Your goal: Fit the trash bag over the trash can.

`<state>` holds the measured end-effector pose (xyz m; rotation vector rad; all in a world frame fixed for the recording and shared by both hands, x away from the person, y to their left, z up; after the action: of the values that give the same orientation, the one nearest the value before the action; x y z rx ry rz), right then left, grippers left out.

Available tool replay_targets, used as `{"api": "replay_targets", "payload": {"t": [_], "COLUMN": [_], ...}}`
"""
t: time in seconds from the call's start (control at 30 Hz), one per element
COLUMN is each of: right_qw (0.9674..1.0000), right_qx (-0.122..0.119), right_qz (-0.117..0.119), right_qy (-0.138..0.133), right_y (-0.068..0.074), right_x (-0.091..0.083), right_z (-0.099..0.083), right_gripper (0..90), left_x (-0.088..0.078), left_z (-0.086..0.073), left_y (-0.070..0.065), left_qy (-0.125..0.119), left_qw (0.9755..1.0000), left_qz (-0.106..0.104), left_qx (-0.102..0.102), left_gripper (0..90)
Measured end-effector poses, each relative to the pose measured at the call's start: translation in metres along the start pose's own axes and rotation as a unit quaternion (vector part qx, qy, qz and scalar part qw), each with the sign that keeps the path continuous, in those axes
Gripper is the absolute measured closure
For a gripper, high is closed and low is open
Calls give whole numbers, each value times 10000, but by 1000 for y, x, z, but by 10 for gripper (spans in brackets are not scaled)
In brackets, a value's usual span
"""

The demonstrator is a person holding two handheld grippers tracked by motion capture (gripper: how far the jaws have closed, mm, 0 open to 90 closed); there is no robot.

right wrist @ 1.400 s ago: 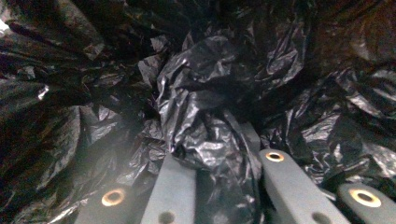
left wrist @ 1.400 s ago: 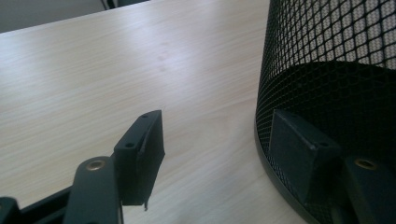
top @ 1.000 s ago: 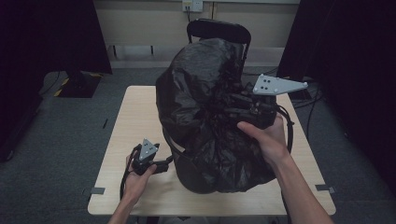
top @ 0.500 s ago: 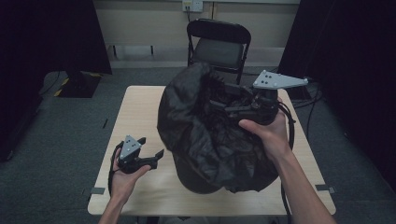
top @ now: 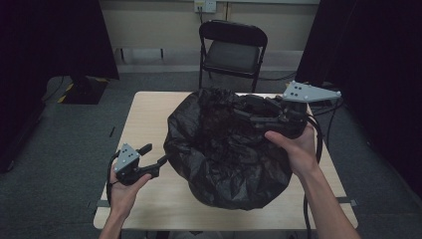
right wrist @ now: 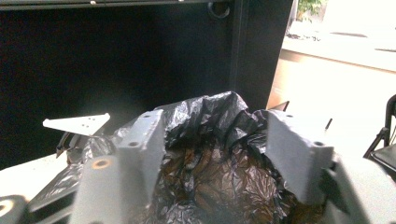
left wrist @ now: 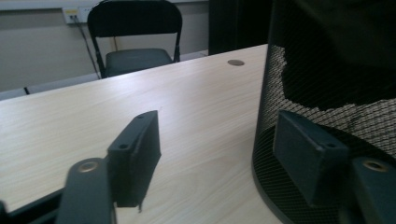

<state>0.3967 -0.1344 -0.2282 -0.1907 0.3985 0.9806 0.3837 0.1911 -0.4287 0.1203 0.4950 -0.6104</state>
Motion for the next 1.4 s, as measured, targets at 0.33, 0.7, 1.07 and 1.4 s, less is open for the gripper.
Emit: {"api": "replay_targets", "payload": {"t": [0.33, 0.7, 1.07, 1.4], "right_qw": [9997, 9982, 9942, 9934], "right_qx": [-10, 64, 251, 480], "right_qz": [-102, -569, -1004, -1021], "right_qy": [-236, -194, -277, -224], "right_y": [-8, -17, -27, -36], "right_x": [-31, -59, -88, -87], "right_z": [-18, -53, -74, -95], "right_gripper": [488, 572, 522, 476], "left_x": [-17, -48, -76, -54], "left_z": [4, 24, 53, 64], "left_y": [-5, -25, -41, -48], "left_qy": [221, -103, -695, -780], "left_qw": [9987, 9981, 9923, 9882], "left_qz": [-420, -604, -988, -1293], "left_qx": [-185, 114, 257, 249], "left_gripper": [390, 307, 479, 350]}}
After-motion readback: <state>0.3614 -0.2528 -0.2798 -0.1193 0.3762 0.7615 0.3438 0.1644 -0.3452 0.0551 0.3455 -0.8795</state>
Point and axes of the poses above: each handheld gripper's, and its own axes: x roughly forward along the jaws, z roughly out of its top, y roughly to its left, the point moved 5 cm from there along x, roughly forward along the jaws, and after that the axes turned 13 degrees about y, right-handed, at the moved point
